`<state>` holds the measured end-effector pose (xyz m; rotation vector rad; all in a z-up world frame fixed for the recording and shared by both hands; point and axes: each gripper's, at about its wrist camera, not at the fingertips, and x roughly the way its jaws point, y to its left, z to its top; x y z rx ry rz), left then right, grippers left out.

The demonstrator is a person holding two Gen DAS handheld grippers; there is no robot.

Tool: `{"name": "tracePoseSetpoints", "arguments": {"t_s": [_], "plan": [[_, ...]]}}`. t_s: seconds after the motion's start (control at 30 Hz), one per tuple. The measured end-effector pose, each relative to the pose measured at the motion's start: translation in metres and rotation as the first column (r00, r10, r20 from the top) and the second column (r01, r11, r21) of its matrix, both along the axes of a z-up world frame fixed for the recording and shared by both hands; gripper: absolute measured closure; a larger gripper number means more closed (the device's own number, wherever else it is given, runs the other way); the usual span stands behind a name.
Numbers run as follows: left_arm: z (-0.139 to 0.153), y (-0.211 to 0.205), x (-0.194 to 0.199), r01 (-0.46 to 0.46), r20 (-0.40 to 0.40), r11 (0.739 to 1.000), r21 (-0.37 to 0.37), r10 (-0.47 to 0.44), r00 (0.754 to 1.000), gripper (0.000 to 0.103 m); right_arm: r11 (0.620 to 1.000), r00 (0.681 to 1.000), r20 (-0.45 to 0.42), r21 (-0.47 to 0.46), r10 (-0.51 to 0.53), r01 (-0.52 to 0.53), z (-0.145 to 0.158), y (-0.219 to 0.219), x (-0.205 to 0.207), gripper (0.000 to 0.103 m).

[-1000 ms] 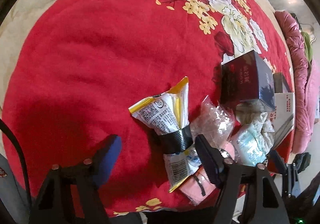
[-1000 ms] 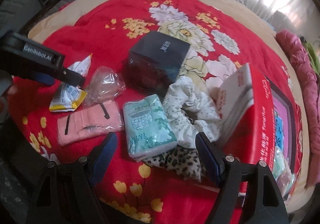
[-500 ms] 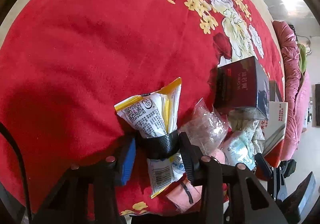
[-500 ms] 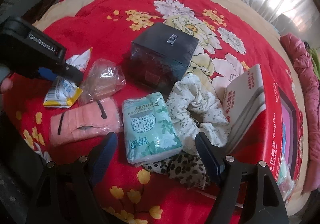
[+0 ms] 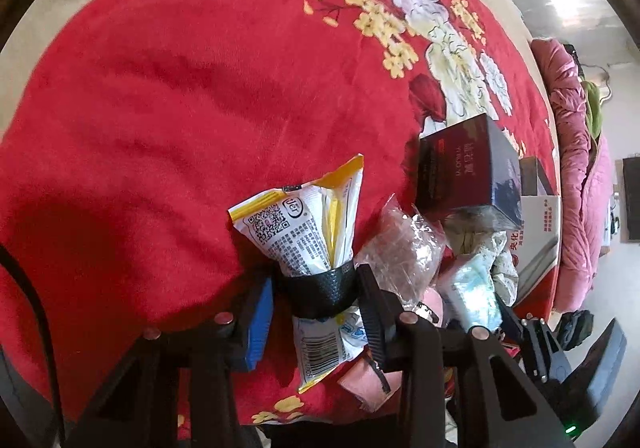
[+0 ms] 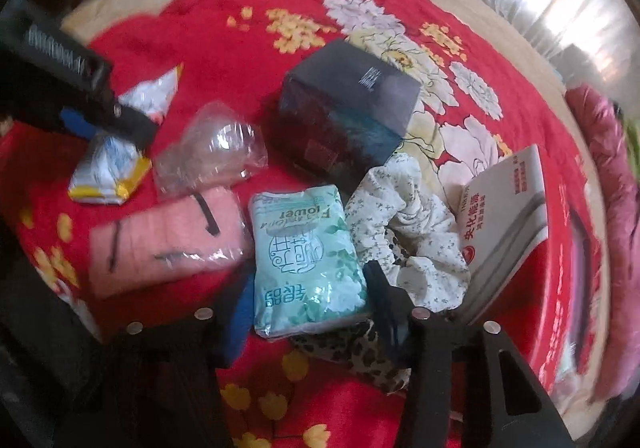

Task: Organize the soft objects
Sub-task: 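Grasp the yellow-white snack bag with the left tool while the right tool grasps the green pad packet, then carry the snack bag and green pad packet over the pink book box with both tools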

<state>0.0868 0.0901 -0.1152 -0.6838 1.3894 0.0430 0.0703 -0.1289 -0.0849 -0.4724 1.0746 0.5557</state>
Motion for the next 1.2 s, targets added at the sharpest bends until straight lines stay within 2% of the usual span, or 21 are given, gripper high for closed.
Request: {"name": "tracePoseSetpoints", "arguments": {"t_s": [0.17,0.33,0.77,1.2], "plan": [[0.016,-0.002,-0.003,0.019,0.038,0.999,0.030,-0.020,0.999,0.063,0.983,0.995,-0.037,0.155,-0.092,0.097,0.025,-0.023,0.003,0.051],[0.035,-0.016,-0.007,0.073,0.082,0.995,0.067,-0.079,0.994,0.063,0.951,0.987,-0.054,0.264,-0.153,0.162,0.050,-0.041,-0.002,0.051],[0.086,-0.074,-0.017,0.202,0.174,0.970,0.135,-0.224,0.959,0.063,0.890,0.962,0.001,0.381,-0.272,0.251,0.103,-0.085,-0.018,0.051],[0.129,-0.143,-0.020,0.320,0.246,0.925,0.206,-0.365,0.898,0.063,0.803,0.910,0.018,0.477,-0.415,0.357,0.139,-0.151,-0.026,0.051]]}}
